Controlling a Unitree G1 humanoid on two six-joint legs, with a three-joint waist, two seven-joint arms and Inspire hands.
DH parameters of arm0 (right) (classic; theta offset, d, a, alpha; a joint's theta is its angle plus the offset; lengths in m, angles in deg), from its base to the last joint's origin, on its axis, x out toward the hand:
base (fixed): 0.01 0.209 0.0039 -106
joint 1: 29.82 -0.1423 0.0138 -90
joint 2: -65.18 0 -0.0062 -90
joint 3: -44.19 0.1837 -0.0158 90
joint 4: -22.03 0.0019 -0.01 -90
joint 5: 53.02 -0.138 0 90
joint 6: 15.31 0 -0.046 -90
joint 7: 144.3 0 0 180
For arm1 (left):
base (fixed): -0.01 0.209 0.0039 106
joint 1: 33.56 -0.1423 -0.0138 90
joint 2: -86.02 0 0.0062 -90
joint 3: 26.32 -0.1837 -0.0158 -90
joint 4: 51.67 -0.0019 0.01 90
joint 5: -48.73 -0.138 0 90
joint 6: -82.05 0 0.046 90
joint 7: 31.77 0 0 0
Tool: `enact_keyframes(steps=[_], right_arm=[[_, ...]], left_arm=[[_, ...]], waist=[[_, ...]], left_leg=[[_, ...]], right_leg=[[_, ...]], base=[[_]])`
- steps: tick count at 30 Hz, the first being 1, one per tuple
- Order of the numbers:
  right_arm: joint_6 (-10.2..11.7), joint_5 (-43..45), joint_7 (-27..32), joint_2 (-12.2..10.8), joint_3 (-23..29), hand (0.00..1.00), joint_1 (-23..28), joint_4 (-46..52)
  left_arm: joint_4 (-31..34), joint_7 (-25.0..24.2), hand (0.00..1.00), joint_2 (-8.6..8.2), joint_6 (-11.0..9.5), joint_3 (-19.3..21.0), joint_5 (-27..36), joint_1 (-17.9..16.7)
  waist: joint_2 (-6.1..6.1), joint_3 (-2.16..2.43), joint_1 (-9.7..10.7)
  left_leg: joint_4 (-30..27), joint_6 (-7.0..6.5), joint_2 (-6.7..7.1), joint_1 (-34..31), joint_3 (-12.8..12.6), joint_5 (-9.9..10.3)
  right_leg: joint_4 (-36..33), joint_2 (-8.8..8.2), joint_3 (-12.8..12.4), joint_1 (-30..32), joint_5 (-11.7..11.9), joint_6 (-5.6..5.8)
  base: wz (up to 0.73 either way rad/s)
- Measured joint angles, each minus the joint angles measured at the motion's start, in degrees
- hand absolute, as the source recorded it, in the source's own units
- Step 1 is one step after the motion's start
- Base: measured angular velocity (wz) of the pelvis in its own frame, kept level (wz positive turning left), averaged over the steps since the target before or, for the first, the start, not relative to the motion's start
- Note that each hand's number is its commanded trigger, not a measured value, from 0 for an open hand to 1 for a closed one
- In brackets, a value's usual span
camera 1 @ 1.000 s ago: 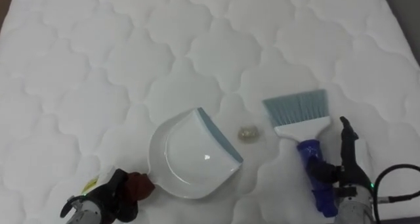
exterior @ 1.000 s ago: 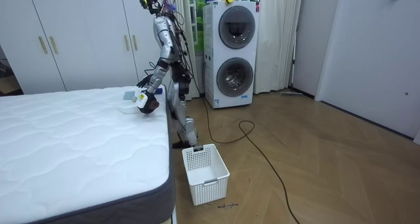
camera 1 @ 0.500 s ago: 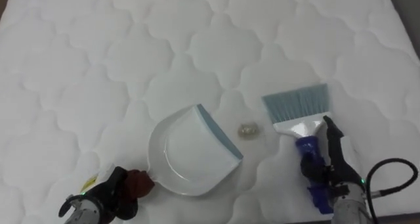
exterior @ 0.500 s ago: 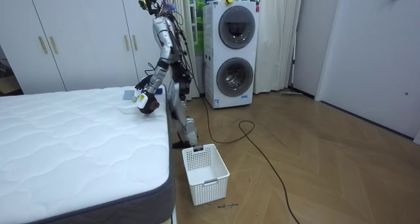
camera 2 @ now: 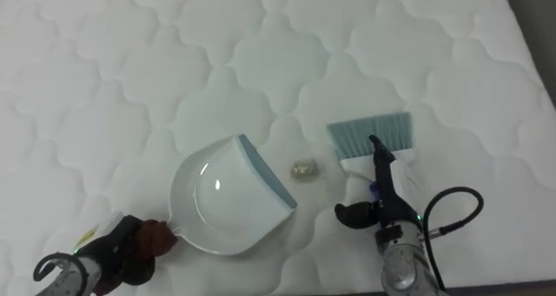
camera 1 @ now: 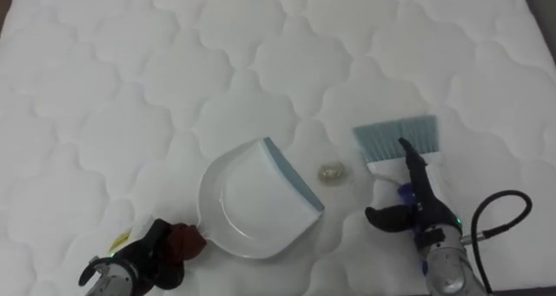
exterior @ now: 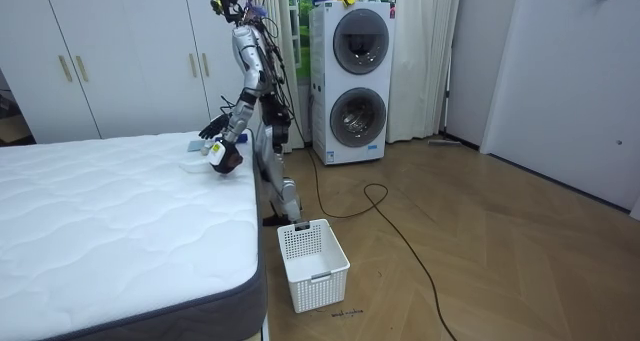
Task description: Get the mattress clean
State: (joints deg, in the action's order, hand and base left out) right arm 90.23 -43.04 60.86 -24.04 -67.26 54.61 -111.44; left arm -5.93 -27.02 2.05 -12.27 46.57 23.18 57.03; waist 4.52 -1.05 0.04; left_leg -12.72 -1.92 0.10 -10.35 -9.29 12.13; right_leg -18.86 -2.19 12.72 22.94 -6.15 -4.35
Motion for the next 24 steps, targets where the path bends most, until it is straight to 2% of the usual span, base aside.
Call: enact_keyframes(steps=[5,10,24], right_arm=[[0.0,-4.7,-4.2,0.2,0.3,0.00,-0.1,1.1],[-0.2,-4.3,-6.4,0.8,0.4,0.00,0.0,1.7],[-0.7,0.0,-5.5,1.0,0.3,0.00,0.5,1.9]], left_arm=[[0.4,-0.7,1.00,-0.01,0.0,0.5,-1.6,0.3],[0.4,-1.1,1.00,-0.05,0.2,0.7,-2.3,0.7],[0.0,-0.4,1.00,-0.60,0.4,0.8,-3.4,0.8]], waist=[[0.03,0.04,-0.2],[0.02,0.04,-0.1],[0.03,0.29,-0.1]], left_leg=[[-0.1,0.00,-0.05,0.0,-0.4,0.0],[-0.1,0.00,0.09,-0.1,-0.4,0.0],[-0.5,0.00,0.27,0.2,0.0,0.0]], right_leg=[[-0.7,-0.12,0.0,0.3,-0.1,-0.06],[-0.9,-0.23,0.0,0.3,-0.1,-0.15],[-1.2,-0.49,0.0,0.1,-0.2,-0.15]], base=[[0.00],[0.00],[0.00]])
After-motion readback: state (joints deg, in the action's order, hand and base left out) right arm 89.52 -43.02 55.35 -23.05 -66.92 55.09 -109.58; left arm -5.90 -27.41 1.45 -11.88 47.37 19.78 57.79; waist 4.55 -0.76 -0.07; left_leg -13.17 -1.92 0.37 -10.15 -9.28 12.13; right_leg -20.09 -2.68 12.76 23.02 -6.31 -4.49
